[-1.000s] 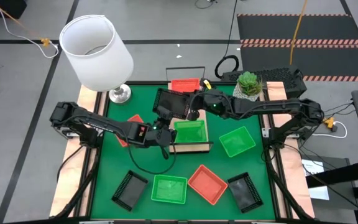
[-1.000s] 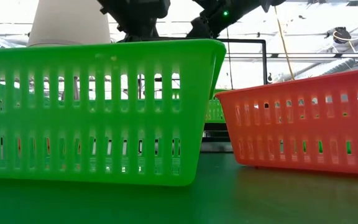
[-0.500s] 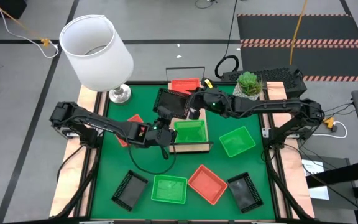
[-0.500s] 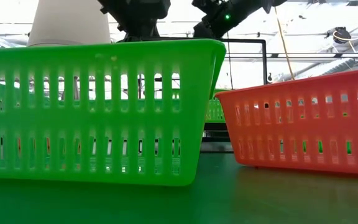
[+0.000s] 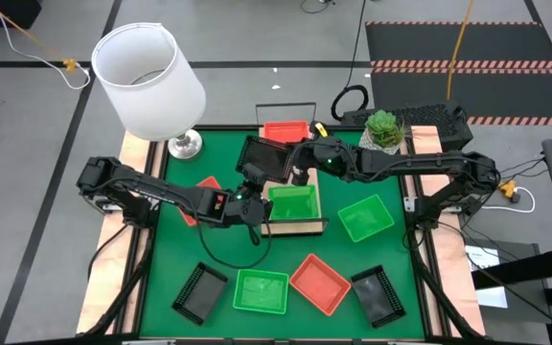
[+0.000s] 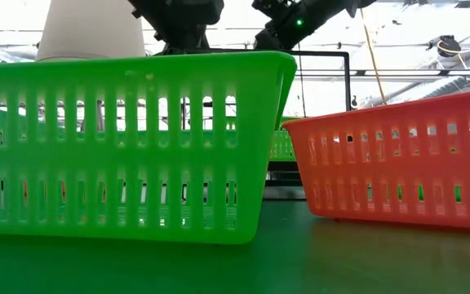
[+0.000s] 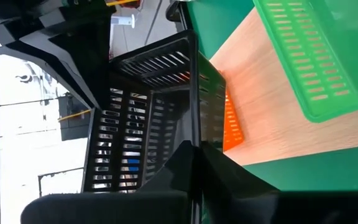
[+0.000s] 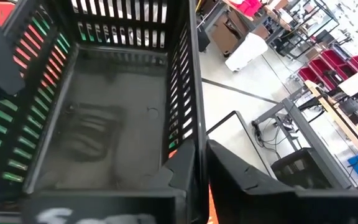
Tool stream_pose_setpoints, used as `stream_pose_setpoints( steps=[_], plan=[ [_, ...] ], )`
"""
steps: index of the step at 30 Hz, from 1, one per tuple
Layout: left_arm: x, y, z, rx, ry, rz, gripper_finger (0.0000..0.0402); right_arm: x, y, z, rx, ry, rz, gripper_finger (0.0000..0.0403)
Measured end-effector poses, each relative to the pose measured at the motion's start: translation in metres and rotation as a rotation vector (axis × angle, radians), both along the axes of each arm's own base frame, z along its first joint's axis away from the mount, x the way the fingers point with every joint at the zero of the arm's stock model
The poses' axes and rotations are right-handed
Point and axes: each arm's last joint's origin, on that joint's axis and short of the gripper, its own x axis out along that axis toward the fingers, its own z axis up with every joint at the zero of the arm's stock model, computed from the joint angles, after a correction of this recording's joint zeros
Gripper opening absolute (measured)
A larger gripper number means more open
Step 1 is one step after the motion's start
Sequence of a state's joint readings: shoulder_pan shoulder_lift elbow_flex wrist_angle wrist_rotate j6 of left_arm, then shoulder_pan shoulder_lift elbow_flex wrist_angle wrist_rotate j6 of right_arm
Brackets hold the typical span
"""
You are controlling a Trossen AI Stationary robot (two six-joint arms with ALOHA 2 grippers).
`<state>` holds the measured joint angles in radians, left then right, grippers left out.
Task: Stack baskets on shelf by color
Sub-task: Put the top black bin on the shelf
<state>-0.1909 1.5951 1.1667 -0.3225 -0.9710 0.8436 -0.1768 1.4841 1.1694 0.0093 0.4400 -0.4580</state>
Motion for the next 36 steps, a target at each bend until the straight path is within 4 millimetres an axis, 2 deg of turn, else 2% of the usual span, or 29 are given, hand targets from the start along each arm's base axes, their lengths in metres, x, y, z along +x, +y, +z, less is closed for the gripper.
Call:
stream_pose_setpoints(
  steps=[3,11,15,19,26,32,36],
  plan=[
    [0.0000,-0.0001,0.0000,-0.001,0.000,-0.001,0.0008,-0.0009,0.0001,0.0005,0.000,0.003,0.000,0.0046],
    [0.0000,-0.0001,0.0000,0.001,0.002,-0.002,0.0018,-0.0046,-0.0009,0.0035,0.027,-0.016,-0.017,0.0069],
    [0.0002,-0.0001,0.0000,-0.002,0.002,-0.007,0.0008,-0.0068,-0.0025,0.0051,0.034,-0.021,-0.026,0.0096],
    [0.0008,-0.0003,0.0006,-0.001,-0.002,-0.011,0.0022,-0.0079,-0.0033,0.0044,0.039,-0.010,-0.031,0.0120],
    [0.0016,0.0004,0.0011,-0.003,-0.006,-0.016,0.0007,-0.0071,-0.0017,0.0034,0.103,-0.028,0.030,0.0106],
    [0.0019,0.0016,0.0013,-0.003,-0.010,-0.011,0.0022,-0.0065,-0.0011,0.0039,0.117,-0.041,0.042,0.0080],
    [0.0020,0.0016,0.0015,-0.005,-0.015,-0.009,0.0008,-0.0080,-0.0005,0.0070,0.113,-0.053,0.046,0.0081]
  ],
)
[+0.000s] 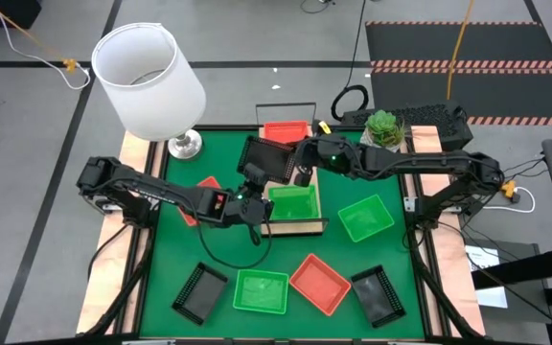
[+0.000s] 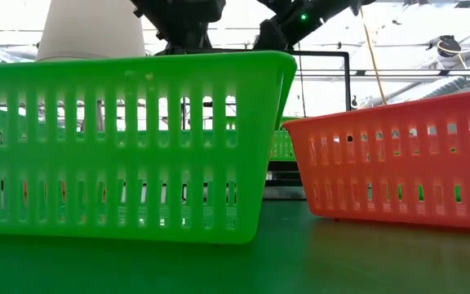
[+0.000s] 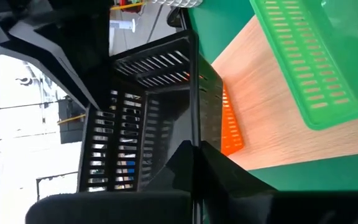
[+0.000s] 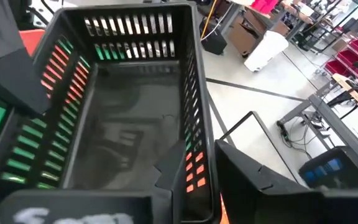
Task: Stack baskets on shelf by color
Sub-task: Put the top black bin on the shelf
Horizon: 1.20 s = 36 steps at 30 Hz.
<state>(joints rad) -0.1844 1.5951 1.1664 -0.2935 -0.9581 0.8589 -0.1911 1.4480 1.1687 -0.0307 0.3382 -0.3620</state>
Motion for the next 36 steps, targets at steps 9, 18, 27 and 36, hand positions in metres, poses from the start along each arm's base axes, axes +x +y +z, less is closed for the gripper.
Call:
stream_pose_setpoints(
  steps=[9,18,27,36],
  plan=[
    [0.006,0.008,-0.010,-0.011,0.039,-0.001,0.0018,-0.001,0.003,0.007,-0.020,-0.009,0.010,0.0170],
    [0.015,0.017,-0.021,0.012,0.082,0.004,0.0024,-0.002,0.001,0.005,-0.013,0.065,0.007,0.0157],
    [0.016,0.008,-0.017,0.028,0.055,-0.032,0.0010,-0.005,-0.006,0.004,-0.007,0.080,-0.016,0.0127],
    [0.017,0.007,-0.015,0.033,0.043,-0.037,0.0018,-0.005,-0.007,0.003,-0.002,0.087,-0.015,0.0022]
  ],
)
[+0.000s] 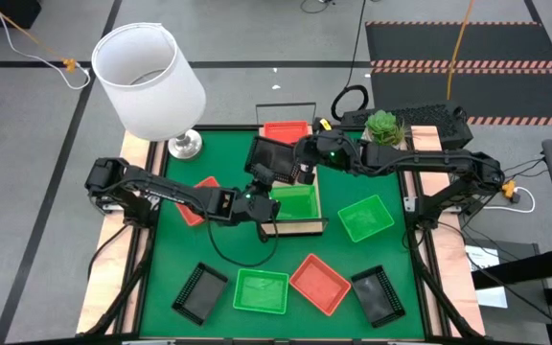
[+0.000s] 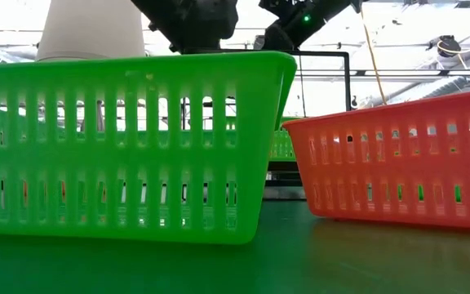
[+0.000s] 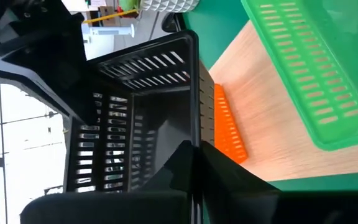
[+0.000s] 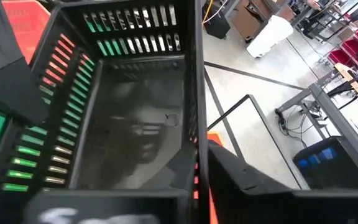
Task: Stack baskets on shelf by color
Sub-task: Put the top black bin on the shelf
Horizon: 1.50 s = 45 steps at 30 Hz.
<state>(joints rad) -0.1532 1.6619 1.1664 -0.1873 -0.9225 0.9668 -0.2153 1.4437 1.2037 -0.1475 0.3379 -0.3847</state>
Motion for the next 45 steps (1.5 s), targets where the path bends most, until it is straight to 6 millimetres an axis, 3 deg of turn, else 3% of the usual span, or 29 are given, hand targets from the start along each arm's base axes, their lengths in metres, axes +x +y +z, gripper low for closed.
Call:
stream_pose_setpoints(
  steps=[4,6,14,19,24,32,38,45],
  plan=[
    [0.000,0.000,0.001,-0.022,-0.032,0.013,0.0011,0.000,0.000,0.000,0.001,0.002,0.001,0.0014],
    [0.001,0.000,0.001,-0.041,-0.060,0.024,0.0026,0.000,0.000,0.000,0.001,0.006,0.001,0.0017],
    [0.000,-0.015,0.014,-0.063,-0.223,0.049,0.0175,-0.017,0.002,0.012,-0.014,0.031,0.008,0.0007],
    [-0.013,-0.031,0.032,-0.082,-0.298,0.041,0.0224,-0.038,-0.005,0.026,0.058,0.000,0.099,0.0006],
    [-0.033,-0.037,0.052,-0.159,-0.389,0.049,0.0231,-0.055,-0.020,0.033,0.145,-0.028,0.177,0.0006],
    [-0.066,-0.037,0.081,-0.295,-0.534,0.088,0.0232,-0.067,-0.051,0.028,0.346,-0.085,0.297,0.0005],
    [-0.084,-0.033,0.088,-0.363,-0.568,0.131,0.0232,-0.067,-0.076,0.015,0.444,-0.101,0.330,0.0005],
    [-0.091,-0.023,0.085,-0.384,-0.559,0.200,0.0232,-0.057,-0.106,-0.014,0.627,-0.116,0.379,0.0005]
  ],
)
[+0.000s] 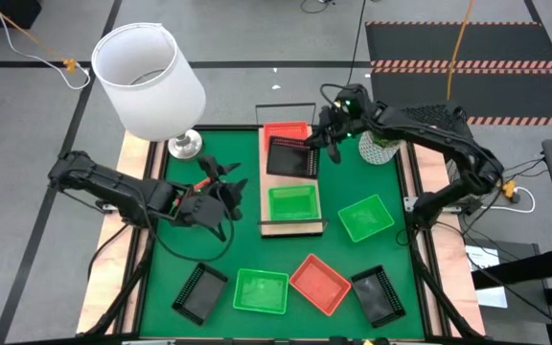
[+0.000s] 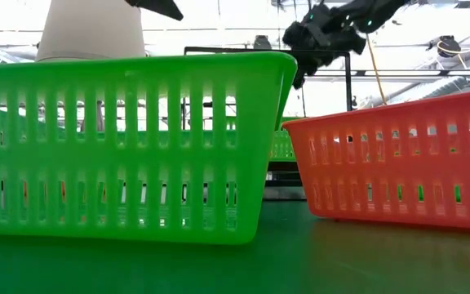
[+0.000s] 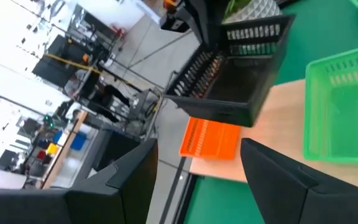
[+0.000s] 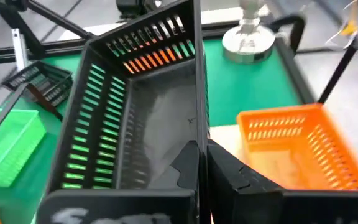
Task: Stack baskets on shelf by color
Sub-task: Put the top black bin on the shelf
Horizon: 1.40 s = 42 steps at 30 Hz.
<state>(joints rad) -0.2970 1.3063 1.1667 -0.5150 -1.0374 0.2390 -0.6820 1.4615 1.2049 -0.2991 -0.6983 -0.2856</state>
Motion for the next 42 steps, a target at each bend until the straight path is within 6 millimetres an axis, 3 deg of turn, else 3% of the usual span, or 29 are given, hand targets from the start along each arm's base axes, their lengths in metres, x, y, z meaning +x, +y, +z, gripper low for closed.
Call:
stream_pose_setpoints(
  steps=[5,18,24,42],
  plan=[
    [-0.001,0.010,-0.004,-0.024,0.020,0.045,0.0232,0.005,-0.018,-0.023,0.082,0.025,0.012,0.0008],
    [0.001,0.024,-0.007,-0.109,0.020,0.059,0.0232,0.007,-0.043,-0.053,0.124,0.030,0.039,0.0009],
    [0.001,0.024,-0.007,-0.110,0.020,0.058,0.0232,0.011,-0.047,-0.069,0.140,0.062,0.046,0.0010],
    [0.001,0.024,-0.007,-0.125,0.023,0.042,0.0232,0.016,-0.051,-0.088,0.127,0.095,0.070,0.0010]
  ],
)
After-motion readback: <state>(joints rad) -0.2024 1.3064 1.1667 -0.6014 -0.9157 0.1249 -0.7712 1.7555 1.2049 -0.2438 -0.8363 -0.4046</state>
